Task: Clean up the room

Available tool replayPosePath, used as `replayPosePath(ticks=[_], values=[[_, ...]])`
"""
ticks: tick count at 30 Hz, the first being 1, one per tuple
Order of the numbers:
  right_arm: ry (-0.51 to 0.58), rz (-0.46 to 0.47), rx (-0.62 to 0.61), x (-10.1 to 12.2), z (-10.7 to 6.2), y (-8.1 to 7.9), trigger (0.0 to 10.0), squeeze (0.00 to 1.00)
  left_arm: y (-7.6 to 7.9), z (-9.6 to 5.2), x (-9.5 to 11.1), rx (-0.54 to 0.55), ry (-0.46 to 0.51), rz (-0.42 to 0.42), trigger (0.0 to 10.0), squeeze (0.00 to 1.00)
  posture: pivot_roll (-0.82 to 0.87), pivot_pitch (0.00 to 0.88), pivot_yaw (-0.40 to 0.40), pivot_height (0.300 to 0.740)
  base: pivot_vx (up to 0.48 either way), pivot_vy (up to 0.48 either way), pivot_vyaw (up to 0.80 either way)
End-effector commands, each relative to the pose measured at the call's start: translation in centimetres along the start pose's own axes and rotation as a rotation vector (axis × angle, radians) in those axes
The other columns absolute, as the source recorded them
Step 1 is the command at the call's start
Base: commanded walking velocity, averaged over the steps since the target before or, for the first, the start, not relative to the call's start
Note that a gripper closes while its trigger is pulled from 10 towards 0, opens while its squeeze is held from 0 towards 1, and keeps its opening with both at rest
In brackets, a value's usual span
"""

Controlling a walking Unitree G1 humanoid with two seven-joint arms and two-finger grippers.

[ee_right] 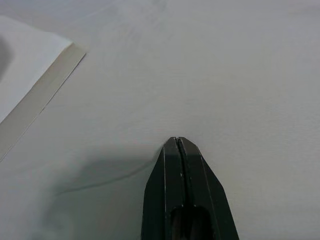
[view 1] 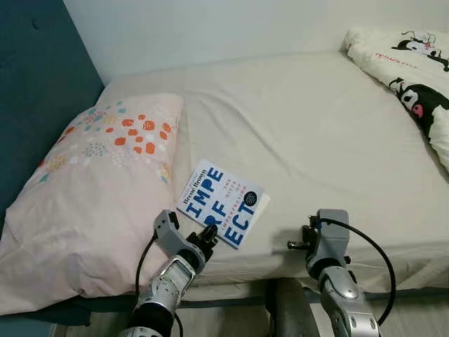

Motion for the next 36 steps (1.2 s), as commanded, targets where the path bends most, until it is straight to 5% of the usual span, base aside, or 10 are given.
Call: replayPosePath(ticks=[1,8,14,16,18,21,25,28,36], values=[[-0.036,-0.003,0.016,-0.9,-0.2,-0.5,10.0,0.00,6.1,1.3,-7.2,-0.127,-0.118,-0.159,0.0,0.00,-0.12,0.289,0.070,0.560,0.000,0.000,0.00],[-0.034,-0.006,0.018,-0.8,-0.1,-0.5,10.0,0.00,6.1,1.2,-7.5,-0.139,-0.130,-0.113,0.0,0.00,-0.12,0.289,0.068,0.560,0.000,0.000,0.00],[-0.024,-0.014,0.026,-0.4,0.3,-0.4,10.0,0.00,6.6,0.2,-7.9,-0.223,-0.173,0.013,0.0,0.00,-0.11,0.284,0.069,0.560,0.000,0.000,0.00],[-0.022,-0.016,0.031,-0.3,0.4,-0.5,10.0,0.00,6.9,-0.1,-8.0,-0.264,-0.193,0.063,0.0,0.00,-0.11,0.282,0.069,0.560,0.000,0.000,0.00],[-0.016,-0.035,0.042,0.0,0.7,-0.4,10.0,0.00,7.7,-1.5,-8.3,-0.389,-0.255,0.213,0.0,0.00,-0.10,0.276,0.064,0.560,0.000,0.000,0.00],[0.001,-0.041,0.027,0.6,1.2,0.2,10.0,0.00,8.1,-2.5,-8.9,-0.444,-0.280,0.283,0.0,0.00,-0.09,0.273,0.056,0.560,0.000,0.000,0.00],[0.021,-0.040,0.002,1.3,1.6,0.8,10.0,0.00,8.3,-2.5,-9.5,-0.436,-0.275,0.309,0.0,0.00,-0.10,0.272,0.050,0.560,0.000,0.000,0.00],[0.047,-0.039,-0.025,2.4,2.2,1.7,10.0,0.00,7.6,-2.2,-11.0,-0.389,-0.303,0.426,0.0,0.00,-0.10,0.273,0.050,0.560,0.000,0.000,0.00],[0.054,-0.142,0.045,3.0,2.5,1.4,10.0,0.00,6.6,-2.4,-9.2,-0.392,-0.279,0.594,0.0,0.00,-0.09,0.271,0.051,0.560,0.000,0.000,0.00]])
Point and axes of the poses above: a point about 5 cm out from each wrist's last joint towards the gripper, its own z axis pointing out of the wrist towards the gripper, its own x axis along the axis of the wrist's last joint, y = z × x, the point moved 4 cm from there along z, pointing out of the wrist towards the gripper, and after that the axes turned 6 degrees about -z, right-handed, at the moved point
